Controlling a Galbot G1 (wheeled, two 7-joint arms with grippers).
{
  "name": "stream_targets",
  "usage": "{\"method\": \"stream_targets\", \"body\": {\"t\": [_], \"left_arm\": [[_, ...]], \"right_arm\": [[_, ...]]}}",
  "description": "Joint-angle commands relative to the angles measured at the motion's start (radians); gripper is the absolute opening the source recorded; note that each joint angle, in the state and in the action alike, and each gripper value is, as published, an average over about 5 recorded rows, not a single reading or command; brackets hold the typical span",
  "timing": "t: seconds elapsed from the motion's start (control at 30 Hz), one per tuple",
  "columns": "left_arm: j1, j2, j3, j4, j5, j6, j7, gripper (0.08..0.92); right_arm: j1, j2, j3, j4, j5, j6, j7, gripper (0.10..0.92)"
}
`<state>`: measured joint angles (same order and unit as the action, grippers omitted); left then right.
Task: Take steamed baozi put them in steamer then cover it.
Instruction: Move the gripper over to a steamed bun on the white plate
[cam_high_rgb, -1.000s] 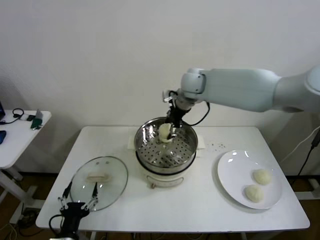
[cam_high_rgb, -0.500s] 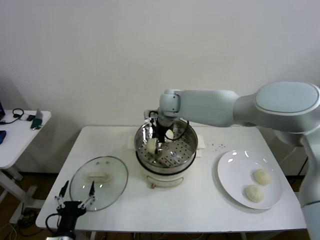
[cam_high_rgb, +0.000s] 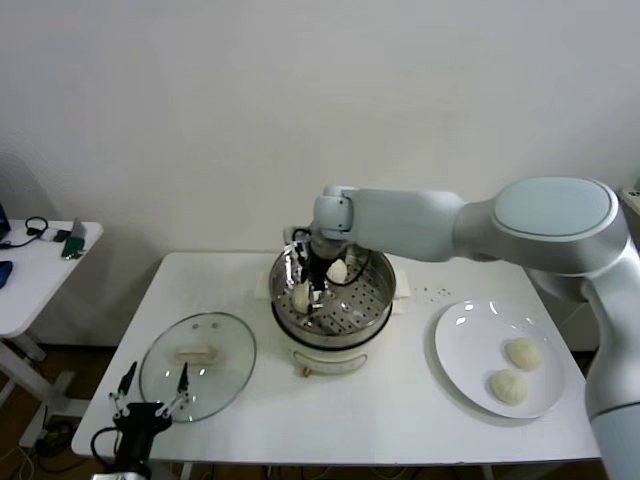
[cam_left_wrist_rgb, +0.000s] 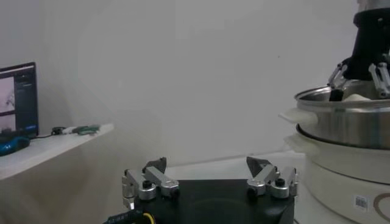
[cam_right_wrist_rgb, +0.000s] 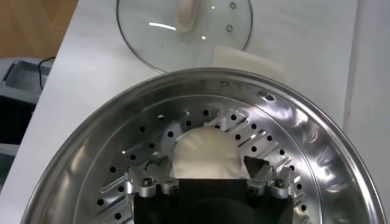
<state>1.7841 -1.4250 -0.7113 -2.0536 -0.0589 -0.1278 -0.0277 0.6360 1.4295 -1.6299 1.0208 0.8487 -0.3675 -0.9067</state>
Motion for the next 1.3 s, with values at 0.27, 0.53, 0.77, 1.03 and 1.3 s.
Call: {"method": "stream_targets", "body": {"t": [0.27,0.53,0.77,1.03,1.3], "left_arm": [[0.003,0.004,0.001,-0.013,-0.049,0.027,-0.009,0.823],[-0.004,0.006,0.000,-0.013,-0.045,0.034,-0.009,0.823],[-0.003,0.004,-0.002,-0.017,-0.037,0.049,-0.011,0.823],[0.003,-0.010,0.001,-0.027,-0.015,0.058,-0.013,0.823],[0.025,-0.023,-0.005,-0.033,-0.013,0.063,-0.012,0.823]], "right_arm": [[0.233,-0.242,-0.046,0.204,-0.007,0.045,-0.108,0.823],[0.341,-0.515,-0.118,0.359,-0.101,0.080,-0.151,0.823],[0.309,-0.772,-0.130,0.489,-0.328,0.092,-0.162,0.823],[0.137,-0.958,-0.062,0.538,-0.571,0.105,-0.163,0.823],[-0.130,-1.041,0.120,0.499,-0.697,0.124,-0.166,0.823]]}}
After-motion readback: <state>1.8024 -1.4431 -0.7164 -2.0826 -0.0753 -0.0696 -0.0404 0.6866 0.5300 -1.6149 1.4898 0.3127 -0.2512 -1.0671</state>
